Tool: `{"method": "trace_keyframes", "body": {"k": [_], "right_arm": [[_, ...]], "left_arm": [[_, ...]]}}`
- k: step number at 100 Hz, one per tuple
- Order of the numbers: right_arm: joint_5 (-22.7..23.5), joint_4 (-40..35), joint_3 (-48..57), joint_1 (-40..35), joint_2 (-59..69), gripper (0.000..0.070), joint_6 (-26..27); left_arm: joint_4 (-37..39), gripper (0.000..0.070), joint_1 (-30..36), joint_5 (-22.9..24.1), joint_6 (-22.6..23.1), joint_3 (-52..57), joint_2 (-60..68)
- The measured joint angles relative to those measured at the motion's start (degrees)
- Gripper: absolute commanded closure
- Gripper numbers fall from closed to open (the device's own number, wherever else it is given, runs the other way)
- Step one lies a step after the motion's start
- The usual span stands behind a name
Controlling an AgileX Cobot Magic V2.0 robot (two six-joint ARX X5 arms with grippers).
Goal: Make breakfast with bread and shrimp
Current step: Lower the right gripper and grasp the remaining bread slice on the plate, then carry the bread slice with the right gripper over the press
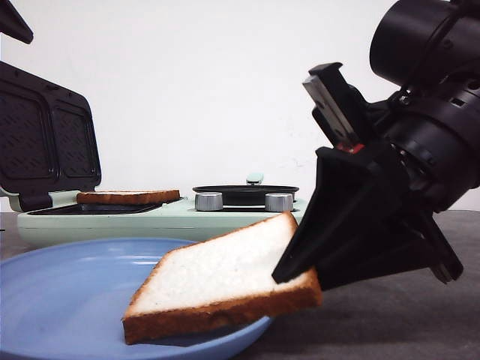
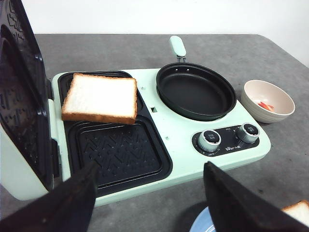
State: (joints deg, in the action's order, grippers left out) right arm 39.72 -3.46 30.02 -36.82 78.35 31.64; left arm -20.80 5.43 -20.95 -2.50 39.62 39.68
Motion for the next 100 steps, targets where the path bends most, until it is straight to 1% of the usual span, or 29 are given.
{"method": "trace_keyframes", "body": {"k": [9, 23, 38, 62, 75, 100], "right_arm": [[0.5, 1.8, 0.0, 0.0, -0.6, 0.0698, 1.0], [0.6, 7.0, 0.0, -0.1, -2.0, 0.0698, 4.0], [0.7, 9.3, 1.7, -0.1, -2.4, 0.0698, 7.3], [0.8, 9.3, 10.4, -0.2, -2.4, 0.0698, 9.1], [0.6, 7.1, 16.7, -0.1, -1.5, 0.0698, 9.2], [0.7, 4.9, 28.8, -0.1, 8.5, 0.0698, 9.2]], "left_arm": [[0.0, 0.0342, 0.0, 0.0, 0.0, 0.0, 0.0], [0.0, 0.0342, 0.0, 0.0, 0.0, 0.0, 0.0], [0.0, 0.0342, 0.0, 0.0, 0.0, 0.0, 0.0], [0.0, 0.0342, 0.0, 0.0, 0.0, 0.0, 0.0], [0.0, 0.0342, 0.0, 0.0, 0.0, 0.0, 0.0], [0.0, 0.0342, 0.0, 0.0, 0.0, 0.0, 0.0]]}}
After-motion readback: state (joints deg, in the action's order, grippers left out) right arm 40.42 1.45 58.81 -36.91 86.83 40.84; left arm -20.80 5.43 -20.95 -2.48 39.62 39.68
